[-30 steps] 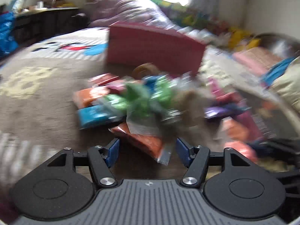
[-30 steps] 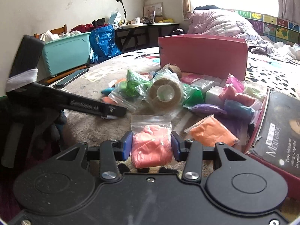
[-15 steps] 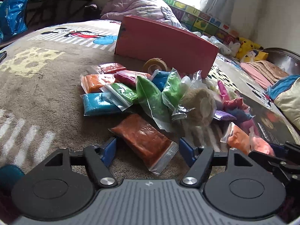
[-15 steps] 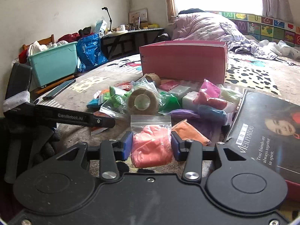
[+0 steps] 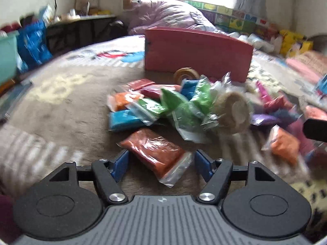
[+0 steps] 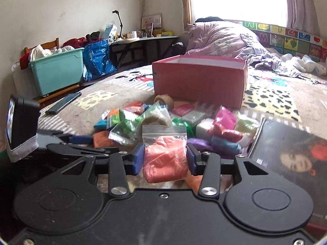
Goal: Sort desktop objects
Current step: 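Grasp the pink bag with the right tool and carry it into the box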
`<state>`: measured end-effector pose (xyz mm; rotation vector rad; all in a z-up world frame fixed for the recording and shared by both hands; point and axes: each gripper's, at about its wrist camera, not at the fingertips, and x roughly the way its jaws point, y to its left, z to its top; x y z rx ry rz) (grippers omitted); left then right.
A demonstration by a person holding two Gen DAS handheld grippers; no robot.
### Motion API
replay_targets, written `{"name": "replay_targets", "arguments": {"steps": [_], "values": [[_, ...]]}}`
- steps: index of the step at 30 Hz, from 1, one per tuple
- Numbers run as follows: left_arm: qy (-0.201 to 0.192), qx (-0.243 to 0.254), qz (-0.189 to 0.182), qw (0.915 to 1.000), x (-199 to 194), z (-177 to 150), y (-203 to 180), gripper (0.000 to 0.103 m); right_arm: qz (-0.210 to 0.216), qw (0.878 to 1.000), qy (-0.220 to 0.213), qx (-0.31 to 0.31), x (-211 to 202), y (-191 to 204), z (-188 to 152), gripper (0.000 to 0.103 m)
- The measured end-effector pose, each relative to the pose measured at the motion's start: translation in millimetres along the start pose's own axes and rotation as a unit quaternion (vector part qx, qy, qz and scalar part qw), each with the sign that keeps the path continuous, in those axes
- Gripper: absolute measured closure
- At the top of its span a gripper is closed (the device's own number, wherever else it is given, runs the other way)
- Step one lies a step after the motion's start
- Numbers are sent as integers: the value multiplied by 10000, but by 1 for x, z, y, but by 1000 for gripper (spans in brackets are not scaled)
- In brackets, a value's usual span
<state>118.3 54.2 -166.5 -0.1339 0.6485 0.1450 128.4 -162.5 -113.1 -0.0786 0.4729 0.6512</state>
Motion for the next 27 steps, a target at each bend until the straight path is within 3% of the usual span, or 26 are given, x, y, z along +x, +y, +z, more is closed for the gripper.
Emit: {"name": "replay_targets", "arguments": {"steps": [9, 16, 22, 27], "values": [[-81, -256, 124, 9996, 8, 7, 7, 33, 45, 9994, -92, -320, 10, -3, 42, 61], [19, -14, 193, 9998, 10, 8, 14, 57, 45, 9995, -213, -215, 23, -18, 85, 61], [10, 77, 94, 9999, 11, 10, 14, 57, 63, 9990, -157, -416, 43, -25, 120, 61], [101, 82, -133, 9998, 17, 11, 16, 63, 76, 9998, -59, -180, 68, -44, 155, 61]]}}
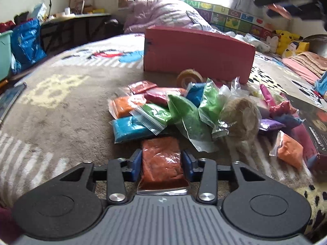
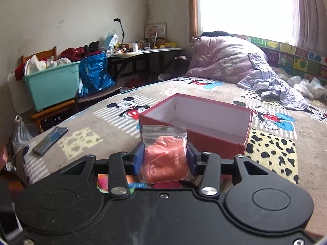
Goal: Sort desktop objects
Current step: 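Grasp the pink bag with the right tool and carry it into the box, then release the pink bag in the box while the left tool grasps the red-orange bag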
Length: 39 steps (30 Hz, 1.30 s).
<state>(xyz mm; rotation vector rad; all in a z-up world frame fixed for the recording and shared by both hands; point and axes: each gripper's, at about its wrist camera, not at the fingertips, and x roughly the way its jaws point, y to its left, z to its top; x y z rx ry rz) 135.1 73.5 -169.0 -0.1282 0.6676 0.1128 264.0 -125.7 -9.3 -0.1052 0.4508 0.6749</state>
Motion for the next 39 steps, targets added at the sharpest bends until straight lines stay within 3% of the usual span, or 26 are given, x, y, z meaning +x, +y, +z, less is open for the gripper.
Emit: {"name": "replay_targets", "arguments": {"steps": [3, 8, 10, 12, 26, 36, 37, 39], "values": [[55, -257, -76, 9996, 5, 2, 5, 63, -53, 9995, 136, 295, 20, -17, 20, 61], [72, -270, 10, 9996, 7, 3, 0, 61, -108, 9941, 415, 994, 54, -46, 40, 61], [107, -255, -83, 9996, 9, 4, -2, 45, -135, 9911, 553, 1206, 68, -54, 43, 61], [127, -219, -154, 9996, 10, 4, -4, 39, -220, 9899, 719, 1199, 83, -56, 46, 61], [124, -380, -244, 9989, 11, 7, 1, 39, -749, 9716, 2003, 1010, 185, -79, 52, 61], [103, -450, -287, 9985, 13, 8, 4, 38, -907, 9552, 2513, 1275, 226, -91, 37, 60], [103, -450, -290, 9985, 13, 8, 4, 38, -917, 9544, 2509, 1334, 227, -92, 35, 58], [102, -445, -293, 9985, 13, 8, 4, 38, -978, 9527, 2492, 1442, 227, -95, 34, 45]]}}
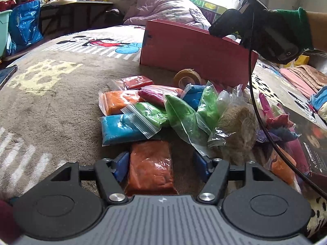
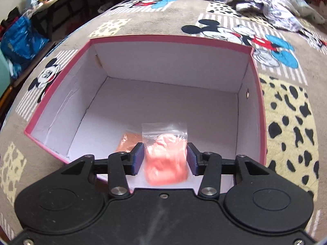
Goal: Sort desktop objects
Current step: 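Release the pink bag in the box while the left tool grasps the red-orange bag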
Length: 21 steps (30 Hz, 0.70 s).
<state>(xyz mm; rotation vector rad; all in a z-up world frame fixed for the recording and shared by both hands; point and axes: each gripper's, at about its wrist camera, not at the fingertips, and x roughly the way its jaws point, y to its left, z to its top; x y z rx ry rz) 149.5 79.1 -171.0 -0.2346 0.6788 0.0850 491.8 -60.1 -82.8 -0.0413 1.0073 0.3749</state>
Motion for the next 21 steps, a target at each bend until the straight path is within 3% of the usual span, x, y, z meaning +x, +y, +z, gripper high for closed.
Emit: {"name": "replay_targets", "arguments": {"steps": [4, 12, 16, 21], "values": [[-5, 2, 2, 10000, 0, 0, -1, 38, 110, 9993, -285, 211, -11, -6, -2, 41], [-35, 104, 97, 9999, -1, -3, -6, 38, 447, 9847, -1679, 101, -97, -4, -36, 41], [-73, 301, 227, 9993, -2, -4, -11, 39, 735, 9746, -2113, 88, -141, -4, -77, 38], [-140, 552, 415, 9975, -9, -11, -12, 39, 875, 9689, -2293, -317, -167, 3, -152, 37]]}}
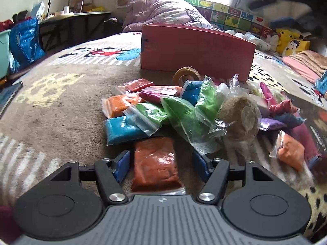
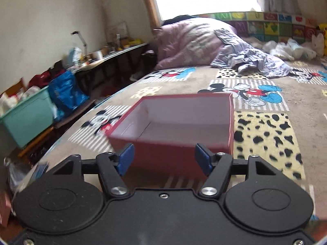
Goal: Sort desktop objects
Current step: 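Release the pink bag in the box while the left tool grasps the red-orange bag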
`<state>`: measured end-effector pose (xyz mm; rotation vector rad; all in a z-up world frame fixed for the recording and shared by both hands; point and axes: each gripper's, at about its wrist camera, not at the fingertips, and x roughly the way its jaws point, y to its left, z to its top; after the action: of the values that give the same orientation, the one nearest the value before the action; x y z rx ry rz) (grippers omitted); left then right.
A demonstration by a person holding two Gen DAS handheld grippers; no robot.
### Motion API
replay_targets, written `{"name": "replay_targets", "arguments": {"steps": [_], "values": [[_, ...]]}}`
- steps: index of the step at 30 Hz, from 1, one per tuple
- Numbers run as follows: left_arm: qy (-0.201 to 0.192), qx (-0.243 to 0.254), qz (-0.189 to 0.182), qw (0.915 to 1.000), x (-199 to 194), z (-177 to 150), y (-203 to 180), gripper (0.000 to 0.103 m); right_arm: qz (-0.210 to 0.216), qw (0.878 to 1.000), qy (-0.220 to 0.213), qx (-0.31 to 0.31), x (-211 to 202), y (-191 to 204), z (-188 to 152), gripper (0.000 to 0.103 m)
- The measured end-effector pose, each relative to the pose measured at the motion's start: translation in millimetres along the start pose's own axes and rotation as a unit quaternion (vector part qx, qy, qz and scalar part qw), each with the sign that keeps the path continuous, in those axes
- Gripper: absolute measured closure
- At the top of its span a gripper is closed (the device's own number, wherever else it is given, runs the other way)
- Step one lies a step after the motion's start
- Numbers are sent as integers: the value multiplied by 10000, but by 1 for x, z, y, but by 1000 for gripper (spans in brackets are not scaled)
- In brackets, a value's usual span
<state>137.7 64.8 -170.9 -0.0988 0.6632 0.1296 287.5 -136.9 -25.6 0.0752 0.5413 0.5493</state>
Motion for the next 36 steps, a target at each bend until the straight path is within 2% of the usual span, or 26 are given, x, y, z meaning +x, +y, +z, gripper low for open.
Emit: {"name": "replay_targets", "arguments": {"steps": [4, 8, 14, 18, 21, 24, 27, 32, 36], "values": [[-95, 65, 332, 9994, -10, -6, 12, 39, 50, 9987, 64, -496, -27, 11, -56, 37], [-207, -12, 570, 9982, -17, -8, 27, 39, -75, 9926, 255, -1184, -40, 16, -112, 37], [-450, 55, 307, 9985, -19, -5, 32, 39, -214, 9844, 442, -1692, -41, 19, -165, 37], [-300, -12, 141, 9995, -7, -1, 39, 39, -374, 9768, 527, -2041, -35, 25, -180, 37], [-185, 167, -54, 9997, -4, -1, 36, 39, -457, 9728, 634, -2182, -29, 29, -188, 37], [-47, 493, -400, 9980, -10, -5, 28, 39, -356, 9748, 824, -2042, -33, 31, -189, 38], [-3, 527, -601, 9968, -15, -9, 26, 39, -200, 9744, 1026, -1992, -41, 36, -189, 38], [-22, 501, -500, 9975, -13, -10, 25, 39, -369, 9764, 740, -1994, -49, 41, -198, 34], [-141, 514, -281, 9982, -10, -8, 20, 39, -480, 9733, 542, -2178, -43, 48, -202, 34]]}}
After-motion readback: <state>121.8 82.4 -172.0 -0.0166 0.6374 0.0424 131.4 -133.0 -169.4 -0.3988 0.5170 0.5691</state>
